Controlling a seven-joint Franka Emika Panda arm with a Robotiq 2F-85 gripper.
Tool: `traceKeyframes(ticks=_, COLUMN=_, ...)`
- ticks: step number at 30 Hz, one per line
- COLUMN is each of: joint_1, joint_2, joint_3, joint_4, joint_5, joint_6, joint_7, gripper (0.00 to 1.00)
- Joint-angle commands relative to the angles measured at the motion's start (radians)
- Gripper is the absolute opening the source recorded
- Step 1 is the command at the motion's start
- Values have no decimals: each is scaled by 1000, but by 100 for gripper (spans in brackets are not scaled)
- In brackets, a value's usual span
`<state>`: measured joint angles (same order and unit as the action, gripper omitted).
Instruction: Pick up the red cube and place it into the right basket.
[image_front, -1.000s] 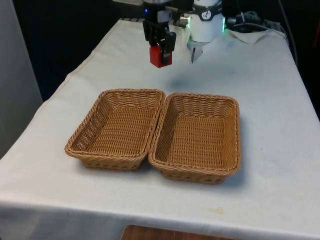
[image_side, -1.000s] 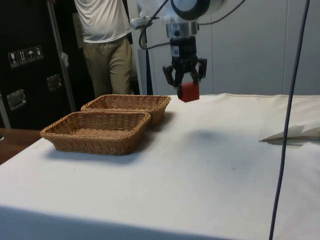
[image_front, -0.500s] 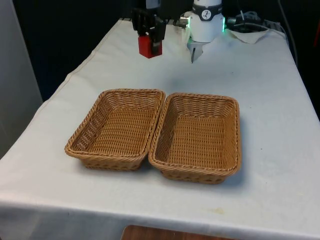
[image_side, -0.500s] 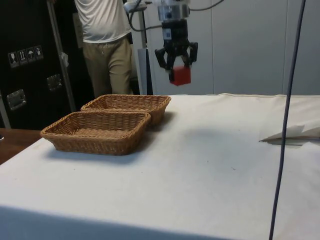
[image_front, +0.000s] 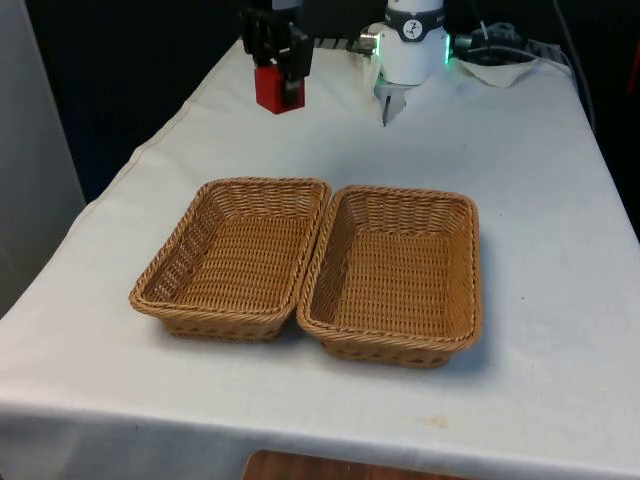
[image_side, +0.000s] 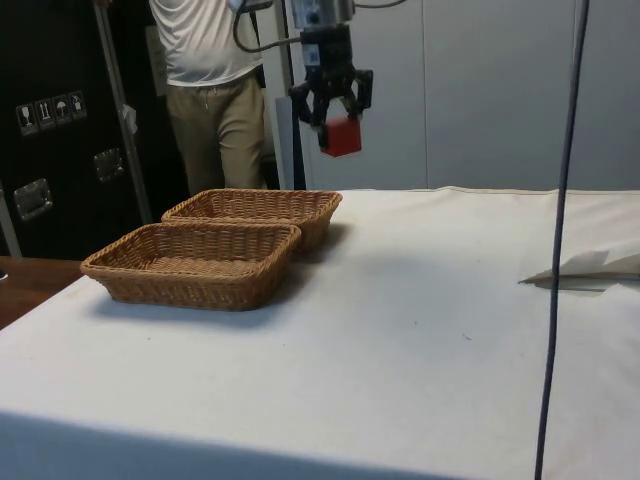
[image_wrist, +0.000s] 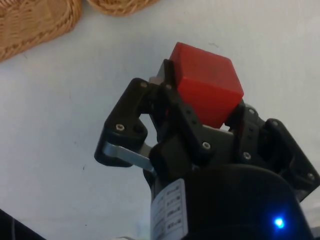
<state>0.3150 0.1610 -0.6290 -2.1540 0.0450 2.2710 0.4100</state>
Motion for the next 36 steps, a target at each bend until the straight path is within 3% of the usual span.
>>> traceKeyframes(ticks=1, joint_1=-3, joint_2=15, joint_3=5, joint_4=21, joint_5=19, joint_6=-18, joint_7=-15, gripper=3)
traceKeyframes(ticks=6, joint_1=0, joint_2=66, joint_3=3, joint_4=76, joint_5=28, joint_6=-22, joint_7=-22, gripper=3)
traceKeyframes(ticks=13, joint_1=-7, joint_2=156, joint_3=14, joint_4=166, joint_5=75, joint_6=-40, joint_7=-58, gripper=3)
traceKeyframes(ticks=14, joint_1=0, joint_2=155, joint_3=6, joint_4=161, joint_5=62, joint_6=-30, joint_7=-47, gripper=3)
traceKeyframes(ticks=15, joint_1=-7, joint_2=167, joint_3=15, joint_4=175, joint_5=79, joint_6=-39, joint_7=-62, gripper=3)
traceKeyframes(ticks=22, joint_1=-8, joint_2=246, joint_3=15, joint_4=248, joint_5=111, joint_6=-35, joint_7=-103, gripper=3)
traceKeyframes(ticks=23, joint_1=0, joint_2=241, joint_3=6, joint_4=240, joint_5=98, joint_6=-30, joint_7=-89, gripper=3)
traceKeyframes(ticks=24, joint_1=-8, joint_2=254, joint_3=14, joint_4=255, joint_5=114, joint_6=-35, joint_7=-108, gripper=3)
traceKeyframes(ticks=31, joint_1=-10, joint_2=313, joint_3=16, joint_4=307, joint_5=132, joint_6=-28, joint_7=-144, gripper=3)
traceKeyframes(ticks=32, joint_1=0, joint_2=310, joint_3=6, joint_4=301, joint_5=120, joint_6=-29, joint_7=-130, gripper=3)
traceKeyframes(ticks=33, joint_1=-10, joint_2=321, joint_3=16, joint_4=313, joint_5=135, joint_6=-25, joint_7=-149, gripper=3)
traceKeyframes(ticks=36, joint_1=-10, joint_2=343, joint_3=16, joint_4=326, joint_5=145, joint_6=-6, joint_7=-167, gripper=3)
